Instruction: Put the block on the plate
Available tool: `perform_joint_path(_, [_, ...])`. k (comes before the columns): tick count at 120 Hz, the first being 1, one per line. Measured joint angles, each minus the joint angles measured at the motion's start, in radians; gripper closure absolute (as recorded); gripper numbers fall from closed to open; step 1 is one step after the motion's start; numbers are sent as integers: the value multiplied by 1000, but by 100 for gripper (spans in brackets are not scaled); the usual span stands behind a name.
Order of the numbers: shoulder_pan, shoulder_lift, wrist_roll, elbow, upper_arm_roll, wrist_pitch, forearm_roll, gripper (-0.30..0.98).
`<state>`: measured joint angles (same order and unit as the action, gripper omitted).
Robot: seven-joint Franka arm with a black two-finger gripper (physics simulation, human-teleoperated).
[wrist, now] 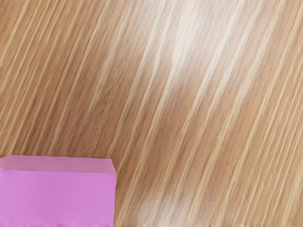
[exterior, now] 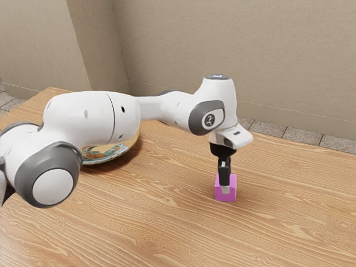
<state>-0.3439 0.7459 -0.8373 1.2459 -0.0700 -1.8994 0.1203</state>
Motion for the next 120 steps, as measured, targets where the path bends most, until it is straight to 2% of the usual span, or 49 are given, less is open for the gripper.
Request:
perform_joint_path(75, [5, 83, -54, -102, 34, -29, -1, 0])
perform_joint_path(120, [6, 116, -65, -108, 36, -42, 0, 0])
